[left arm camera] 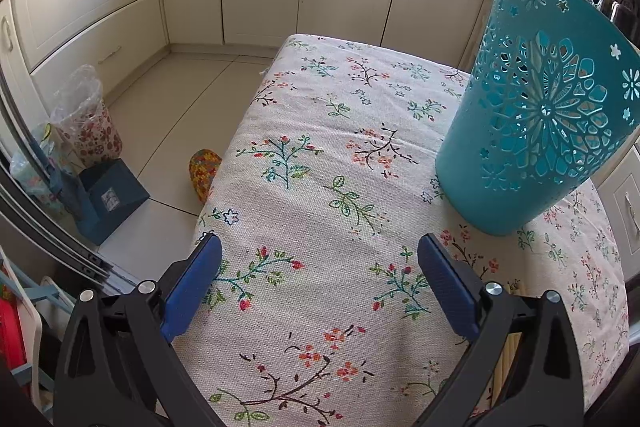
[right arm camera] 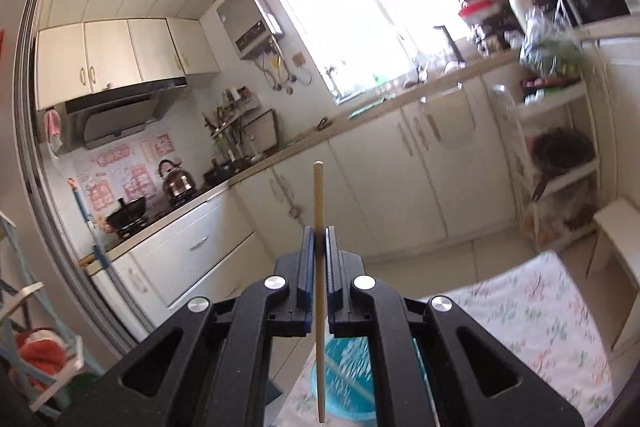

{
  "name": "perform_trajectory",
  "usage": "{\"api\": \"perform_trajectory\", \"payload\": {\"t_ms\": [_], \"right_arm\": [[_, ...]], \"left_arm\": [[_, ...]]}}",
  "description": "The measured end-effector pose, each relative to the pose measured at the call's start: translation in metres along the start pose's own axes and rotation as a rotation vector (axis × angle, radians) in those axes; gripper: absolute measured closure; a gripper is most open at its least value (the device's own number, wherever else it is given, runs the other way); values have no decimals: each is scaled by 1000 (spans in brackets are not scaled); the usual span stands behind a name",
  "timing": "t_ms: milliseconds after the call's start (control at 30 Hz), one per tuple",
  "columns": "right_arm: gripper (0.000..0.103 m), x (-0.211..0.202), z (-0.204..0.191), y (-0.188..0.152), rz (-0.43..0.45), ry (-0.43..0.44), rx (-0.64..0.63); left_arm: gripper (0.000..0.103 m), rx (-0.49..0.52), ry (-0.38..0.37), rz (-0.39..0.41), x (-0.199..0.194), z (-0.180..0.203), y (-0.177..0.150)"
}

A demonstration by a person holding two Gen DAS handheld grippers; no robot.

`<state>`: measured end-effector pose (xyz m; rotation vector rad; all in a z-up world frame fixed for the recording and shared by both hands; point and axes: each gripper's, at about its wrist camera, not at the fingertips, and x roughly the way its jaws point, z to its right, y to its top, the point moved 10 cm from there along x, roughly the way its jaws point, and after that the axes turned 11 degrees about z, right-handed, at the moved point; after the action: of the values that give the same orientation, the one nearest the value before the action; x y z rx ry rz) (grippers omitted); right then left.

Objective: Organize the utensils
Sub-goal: 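Lift the chopstick with the right gripper and drop it into the teal basket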

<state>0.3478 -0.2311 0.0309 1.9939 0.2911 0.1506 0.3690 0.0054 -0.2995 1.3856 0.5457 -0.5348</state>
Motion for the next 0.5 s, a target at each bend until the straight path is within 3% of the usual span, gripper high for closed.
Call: {"api": "perform_trajectory", "payload": {"t_ms": [100, 233, 367, 500], "right_arm": [[97, 24, 12, -14, 21, -86, -79], [97, 51, 35, -69, -64, -170, -154], [97, 59, 45, -117, -200, -168, -175], [93, 43, 42, -121, -207, -154, -170]], "left_arm": [[9, 0, -2, -1, 0, 1, 0], [9, -3, -8, -1, 1, 3, 0], [9, -9, -12, 0, 0, 2, 1], [9, -11, -12, -1, 0, 1, 1]]}}
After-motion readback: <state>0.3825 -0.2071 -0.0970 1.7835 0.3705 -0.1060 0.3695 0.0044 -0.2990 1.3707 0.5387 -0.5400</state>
